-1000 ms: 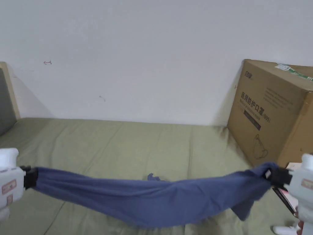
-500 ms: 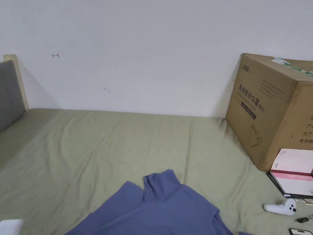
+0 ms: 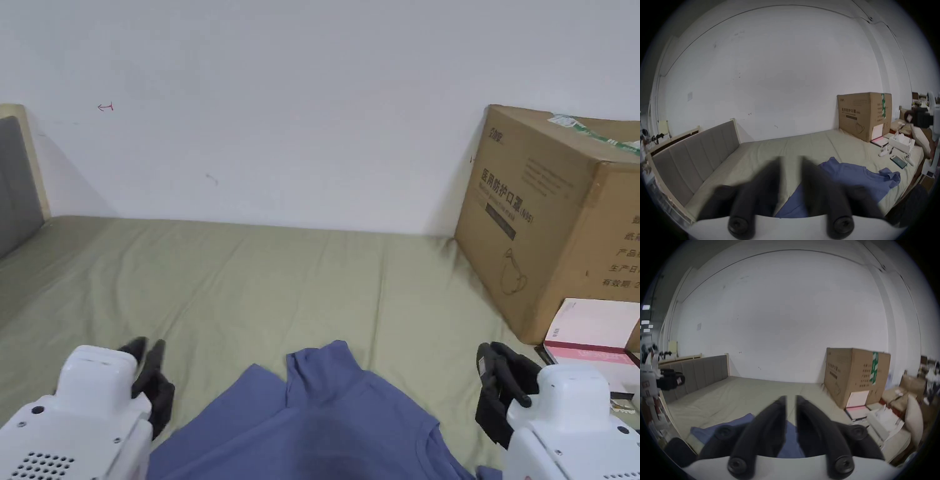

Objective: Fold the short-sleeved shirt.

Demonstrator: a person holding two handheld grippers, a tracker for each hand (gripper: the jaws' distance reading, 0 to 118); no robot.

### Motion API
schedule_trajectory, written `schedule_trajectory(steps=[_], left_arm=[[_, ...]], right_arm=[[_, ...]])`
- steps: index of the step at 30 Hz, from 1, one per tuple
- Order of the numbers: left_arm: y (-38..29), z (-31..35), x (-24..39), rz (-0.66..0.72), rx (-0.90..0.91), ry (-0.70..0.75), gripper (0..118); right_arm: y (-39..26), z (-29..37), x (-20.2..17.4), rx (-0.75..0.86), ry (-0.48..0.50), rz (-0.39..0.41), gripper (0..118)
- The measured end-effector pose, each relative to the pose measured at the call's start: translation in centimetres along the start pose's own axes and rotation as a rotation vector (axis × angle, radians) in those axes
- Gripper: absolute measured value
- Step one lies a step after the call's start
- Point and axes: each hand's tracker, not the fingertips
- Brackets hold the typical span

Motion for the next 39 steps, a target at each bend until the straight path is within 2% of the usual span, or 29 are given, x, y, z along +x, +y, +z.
schedule_trajectory(steps=[1,3,6,8,14,19,20,21,22,23,24,25,27,31,33,34,36,37,38,39], left_arm=[[-0.5,-0.1,0.3,-0.026,-0.004,0.018,1],[-0.9,-0.5,-0.3,0.0,-0.042,-0.039,1],[-2.3,-1.0,-1.6,-0.008,-0.084,-0.015,1],[-3.6,-1.5,-3.5,0.024,-0.16,-0.013,1],[-9.6,-3.0,-9.4,0.11,-0.444,0.023,0],[-15.7,-4.2,-12.8,0.118,-0.639,0.042,1],[-16.8,-4.6,-13.3,0.139,-0.675,0.012,24],[-17.9,-5.1,-13.8,0.151,-0.717,-0.004,24],[-18.8,-5.5,-14.0,0.156,-0.733,-0.021,36],[-19.8,-6.0,-14.1,0.155,-0.76,-0.04,77],[-20.8,-6.6,-14.1,0.131,-0.791,-0.05,109],[-21.7,-7.1,-14.1,0.103,-0.789,-0.051,118],[-23.3,-8.3,-14.2,0.075,-0.82,-0.03,109],[-25.6,-10.5,-13.9,0.089,-0.837,-0.052,106],[-26.2,-11.0,-13.6,0.086,-0.829,-0.071,83],[-26.4,-11.3,-13.3,0.085,-0.835,-0.079,77],[-26.6,-11.5,-12.2,0.036,-0.847,-0.077,74],[-26.5,-11.3,-12.3,0.039,-0.846,-0.083,70],[-26.1,-11.0,-12.4,0.045,-0.84,-0.083,53],[-25.7,-10.5,-12.2,0.039,-0.817,-0.083,30]], right_arm=[[0.0,0.1,-0.1,-0.004,0.016,-0.007,8],[0.1,-0.3,-0.3,-0.031,0.041,-0.01,6],[-0.2,-0.7,-0.9,-0.048,0.046,0.009,6],[-0.6,-1.2,-1.3,-0.066,0.075,-0.015,6],[-2.7,-3.2,-3.2,-0.152,0.125,-0.008,6],[-4.6,-5.1,-4.8,-0.226,0.163,-0.013,6],[-4.9,-5.5,-5.1,-0.236,0.165,-0.012,6],[-5.2,-6.0,-5.4,-0.253,0.17,-0.014,6],[-5.5,-6.4,-5.7,-0.269,0.176,-0.017,6],[-5.7,-6.9,-5.9,-0.28,0.178,-0.017,6],[-6.0,-7.4,-6.1,-0.291,0.179,-0.015,6],[-6.2,-7.8,-6.3,-0.303,0.182,-0.013,6],[-6.5,-8.6,-6.5,-0.324,0.186,-0.019,6],[-7.4,-10.2,-6.5,-0.366,0.179,-0.026,6],[-7.8,-10.8,-6.5,-0.387,0.171,-0.024,6],[-7.9,-11.0,-6.4,-0.396,0.168,-0.028,6],[-8.0,-11.1,-6.3,-0.405,0.164,-0.03,6],[-8.1,-11.3,-6.2,-0.408,0.163,-0.033,6],[-8.1,-11.4,-6.1,-0.412,0.162,-0.035,6],[-8.2,-11.4,-6.1,-0.414,0.158,-0.034,6]])
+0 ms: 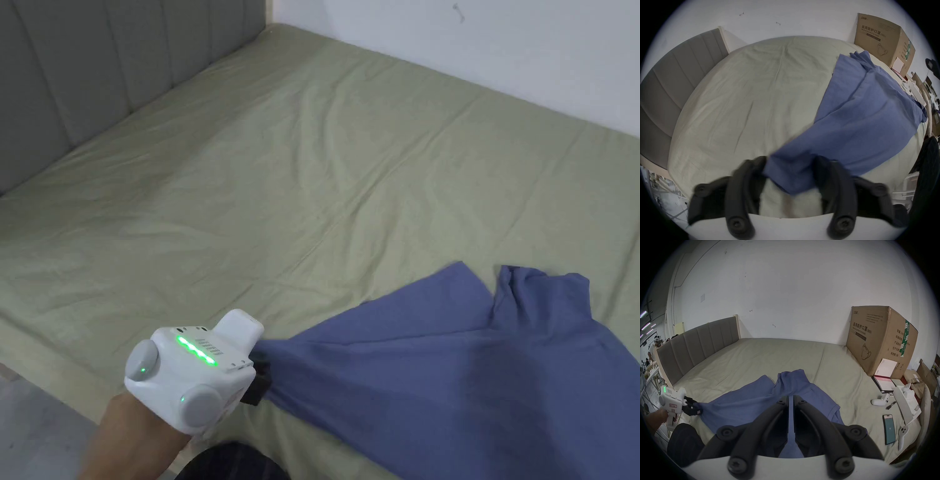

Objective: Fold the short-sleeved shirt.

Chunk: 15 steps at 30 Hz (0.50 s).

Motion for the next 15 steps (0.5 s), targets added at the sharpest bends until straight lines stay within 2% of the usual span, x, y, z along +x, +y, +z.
schedule_trajectory(steps=[1,2,4,7,10,15], left_arm=[[0.0,0.5,0.4,-0.004,0.013,-0.005,8],[0.1,1.3,0.7,-0.01,0.028,0.013,6],[0.3,1.7,1.3,-0.026,0.024,0.014,4],[1.0,4.2,1.3,0.046,0.103,-0.023,4],[1.8,6.7,1.7,0.035,0.143,-0.01,4],[2.6,7.3,1.7,0.06,0.17,-0.03,4]], right_arm=[[0.0,-0.1,0.1,-0.002,-0.003,0.0,6],[0.0,-0.2,0.3,-0.005,-0.004,-0.002,6],[0.0,-0.4,0.9,-0.009,-0.005,-0.008,6],[-0.2,-1.1,2.4,-0.028,0.0,-0.022,6],[-0.8,-2.6,4.5,-0.087,-0.037,0.039,6],[-1.4,-9.3,9.4,-0.214,-0.057,0.037,6]])
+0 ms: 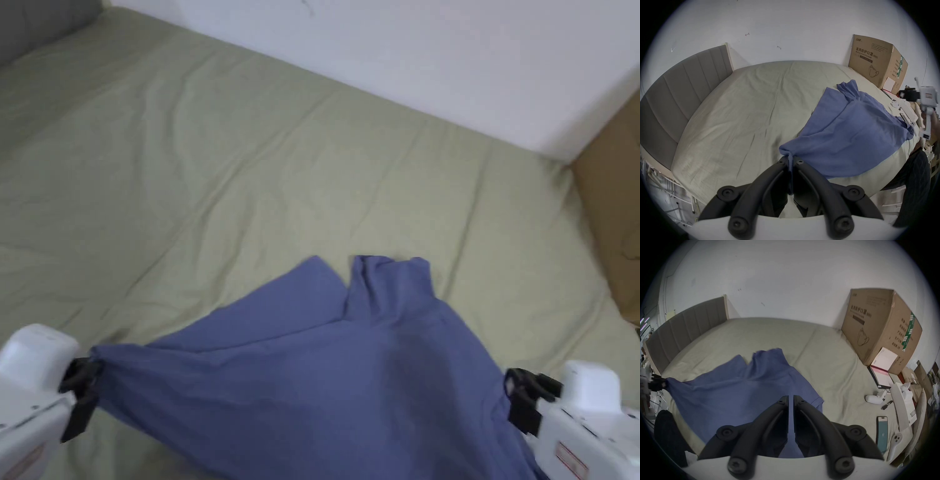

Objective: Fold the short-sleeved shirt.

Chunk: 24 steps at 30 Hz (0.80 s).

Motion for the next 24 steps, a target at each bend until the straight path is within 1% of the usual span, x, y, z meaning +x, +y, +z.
schedule_trajectory(steps=[1,2,3,4,5,7,8,9,12,14,15,16,17,18,19,20,21,22,24], left_arm=[[0.2,-0.3,-0.1,0.007,-0.015,-0.012,4],[0.3,-0.5,-0.1,0.012,-0.021,-0.009,4],[0.2,-0.7,0.1,0.012,-0.017,0.002,4],[0.3,-0.8,0.0,0.011,-0.024,-0.001,4],[0.4,-1.0,0.1,0.008,-0.038,0.005,4],[0.8,-0.6,0.9,0.003,-0.039,0.021,4],[1.0,-0.5,1.2,0.006,-0.045,0.017,4],[1.1,-0.6,1.3,0.011,-0.05,0.023,4],[1.6,-0.6,2.2,-0.002,-0.064,0.048,4],[1.6,-0.8,2.6,-0.008,-0.068,0.06,4],[1.7,-0.9,2.5,-0.008,-0.075,0.064,4],[1.7,-0.9,2.6,-0.008,-0.079,0.073,4],[1.8,-1.0,2.6,-0.012,-0.082,0.071,4],[1.8,-1.1,2.7,-0.011,-0.084,0.072,4],[1.8,-1.2,2.5,-0.004,-0.09,0.072,4],[1.9,-1.2,2.4,-0.001,-0.097,0.071,4],[2.0,-1.3,2.4,0.001,-0.103,0.074,4],[2.1,-1.3,2.3,0.007,-0.105,0.068,4],[2.2,-1.2,2.0,0.015,-0.102,0.058,4]], right_arm=[[0.4,-1.7,0.8,-0.002,0.003,0.002,8],[1.1,-3.6,1.5,-0.023,0.009,0.006,21],[1.7,-5.6,2.0,-0.053,0.022,0.007,49],[2.2,-7.5,2.5,-0.092,0.037,0.001,86],[2.6,-9.8,2.9,-0.149,0.049,0.0,116],[3.2,-13.1,3.1,-0.121,0.05,0.009,118],[3.6,-14.9,2.8,-0.179,0.03,0.054,118],[3.8,-16.6,2.8,-0.192,0.031,0.073,118],[4.7,-20.4,2.3,-0.238,0.1,0.03,118],[4.9,-21.6,1.9,-0.24,0.101,0.021,115],[4.9,-22.1,1.7,-0.242,0.117,0.011,109],[5.0,-22.6,1.5,-0.246,0.127,0.004,95],[4.7,-22.0,1.3,-0.272,0.168,-0.011,65],[4.4,-22.0,0.9,-0.293,0.16,-0.007,61],[4.2,-21.5,0.6,-0.291,0.135,0.003,48],[4.4,-21.1,0.7,-0.276,0.145,-0.004,14],[4.3,-20.1,1.2,-0.281,0.186,-0.055,4],[4.3,-19.1,1.4,-0.29,0.21,-0.074,4],[4.5,-15.9,0.4,-0.214,0.183,-0.028,4]])
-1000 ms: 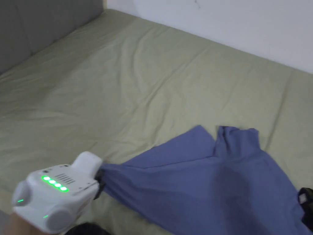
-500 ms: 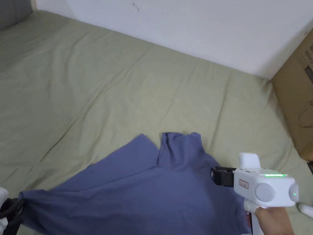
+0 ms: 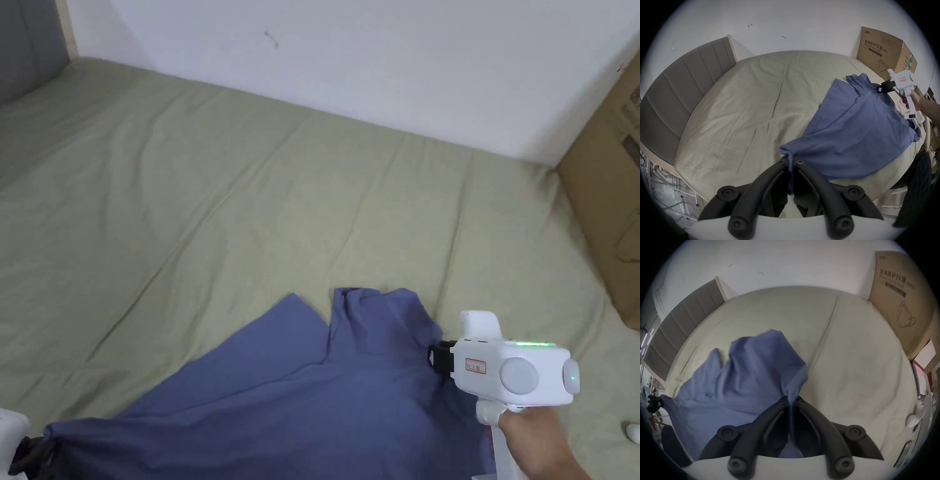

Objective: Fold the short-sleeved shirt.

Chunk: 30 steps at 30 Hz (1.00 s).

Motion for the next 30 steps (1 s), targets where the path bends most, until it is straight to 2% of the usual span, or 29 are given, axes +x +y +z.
schedule_trajectory(steps=[5,9,11,12,17,20,24,30], left_arm=[[1.1,1.0,-0.2,0.045,0.029,-0.057,4],[4.6,2.8,-0.3,0.085,0.131,-0.104,3],[7.5,3.5,-0.5,0.081,0.185,-0.114,3],[9.4,3.9,-0.5,0.068,0.213,-0.107,3],[18.8,5.9,0.3,-0.036,0.349,-0.062,2],[24.4,7.5,0.8,0.002,0.427,-0.095,2],[31.1,10.4,1.4,-0.03,0.545,-0.04,2],[40.3,13.4,2.2,-0.13,0.622,0.101,2]], right_arm=[[-1.5,9.2,-1.9,0.12,0.081,-0.033,4],[-1.1,16.7,-2.9,0.223,0.033,-0.013,4],[0.3,20.7,-2.6,0.298,0.032,-0.037,4],[1.2,22.8,-2.4,0.349,0.038,-0.05,4],[7.1,32.6,-1.9,0.538,-0.03,-0.009,4],[11.1,37.3,-1.1,0.623,-0.077,-0.023,4],[16.3,41.8,0.7,0.709,-0.163,-0.017,4],[23.5,45.0,3.3,0.789,-0.214,-0.052,4]])
